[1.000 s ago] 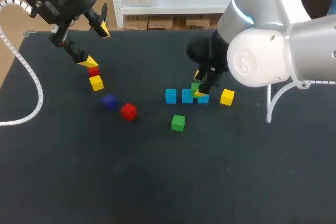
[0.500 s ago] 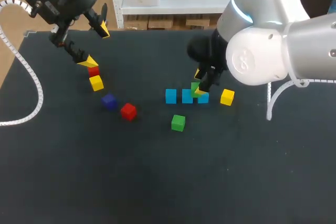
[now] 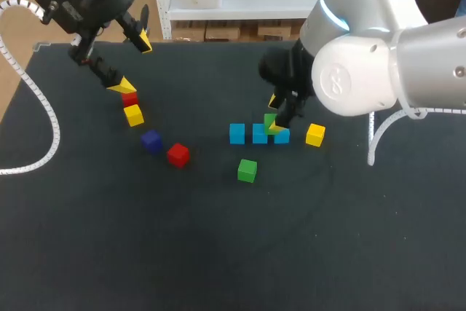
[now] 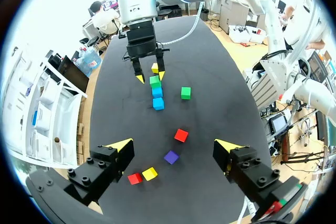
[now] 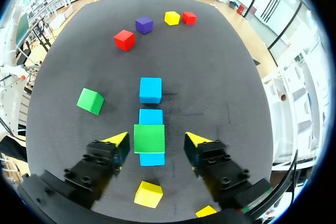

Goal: Place the blue cubes, place green cubes on the blue cubes, place the yellow cubes on the green cubes, then place the red cubes on the yellow cubes, and place purple cube on the red cubes.

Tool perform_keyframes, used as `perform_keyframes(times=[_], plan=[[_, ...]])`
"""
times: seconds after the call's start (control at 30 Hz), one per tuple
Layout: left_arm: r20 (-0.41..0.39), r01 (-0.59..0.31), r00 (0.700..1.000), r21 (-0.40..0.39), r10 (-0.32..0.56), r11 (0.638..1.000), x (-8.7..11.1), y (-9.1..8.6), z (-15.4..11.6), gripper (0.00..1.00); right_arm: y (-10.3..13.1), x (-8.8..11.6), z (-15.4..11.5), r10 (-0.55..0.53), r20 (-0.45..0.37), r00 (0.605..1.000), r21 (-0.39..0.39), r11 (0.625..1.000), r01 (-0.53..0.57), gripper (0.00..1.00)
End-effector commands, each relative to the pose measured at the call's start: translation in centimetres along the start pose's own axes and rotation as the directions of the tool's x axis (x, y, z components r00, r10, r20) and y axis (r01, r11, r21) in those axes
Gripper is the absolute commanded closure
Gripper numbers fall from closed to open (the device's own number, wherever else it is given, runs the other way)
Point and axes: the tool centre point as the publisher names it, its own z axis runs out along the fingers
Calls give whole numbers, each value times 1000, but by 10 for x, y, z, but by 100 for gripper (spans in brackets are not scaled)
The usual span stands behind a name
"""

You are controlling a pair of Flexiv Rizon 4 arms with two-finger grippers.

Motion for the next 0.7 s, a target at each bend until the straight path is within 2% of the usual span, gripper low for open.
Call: perform_keyframes(times=[0.03, 0.1, 0.4, 0.57, 0.7], plan=[[2, -3, 1000, -1, 3, 1000, 1, 0, 0, 0, 3, 1, -9, 6, 16, 1000, -3, 1000, -6, 7], [2, -3, 1000, -1, 3, 1000, 1, 0, 0, 0, 5, 2, -15, 22, 28, 999, 6, 1000, -22, 0], [2, -3, 1000, -1, 3, 1000, 1, 0, 0, 0, 11, 15, -51, 92, 168, 981, 103, 989, -110, 0], [2, -3, 1000, -1, 3, 1000, 1, 0, 0, 0, 17, 35, -65, 119, 261, 958, 133, 979, -158, 0], [2, -3, 1000, -1, 3, 1000, 1, 0, 0, 0, 24, 57, -73, 164, 316, 934, 111, 972, -208, 0]])
